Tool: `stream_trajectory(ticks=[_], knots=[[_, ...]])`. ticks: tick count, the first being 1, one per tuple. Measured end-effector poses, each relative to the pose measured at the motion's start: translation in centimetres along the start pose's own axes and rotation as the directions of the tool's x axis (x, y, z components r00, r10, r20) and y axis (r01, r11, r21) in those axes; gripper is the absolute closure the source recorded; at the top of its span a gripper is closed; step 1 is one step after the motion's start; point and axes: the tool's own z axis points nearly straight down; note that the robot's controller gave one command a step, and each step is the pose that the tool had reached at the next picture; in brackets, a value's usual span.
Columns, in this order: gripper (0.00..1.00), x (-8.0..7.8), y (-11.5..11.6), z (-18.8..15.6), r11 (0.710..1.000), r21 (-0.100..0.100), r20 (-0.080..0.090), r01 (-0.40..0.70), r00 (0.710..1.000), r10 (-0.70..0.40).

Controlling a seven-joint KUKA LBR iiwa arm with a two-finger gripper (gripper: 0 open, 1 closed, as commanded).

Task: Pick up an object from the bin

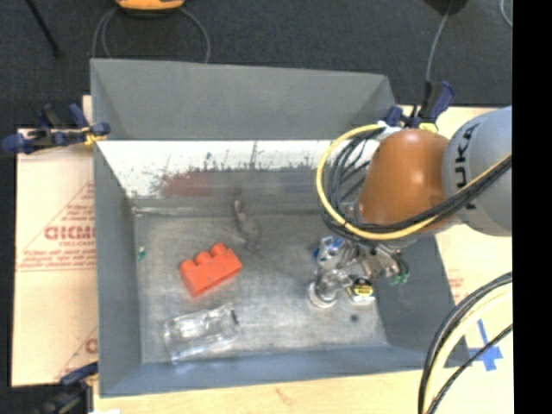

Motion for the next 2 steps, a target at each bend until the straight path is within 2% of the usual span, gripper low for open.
stream_trajectory(ticks=[1, 2], knots=[[0.00, 0.1, 0.1, 0.2, 1.000, -0.002, -0.003, 0.001, 1.000, -0.001], [0.00, 0.4, -3.6, 4.6, 0.968, -0.002, -0.001, -0.253, 0.968, 0.253]])
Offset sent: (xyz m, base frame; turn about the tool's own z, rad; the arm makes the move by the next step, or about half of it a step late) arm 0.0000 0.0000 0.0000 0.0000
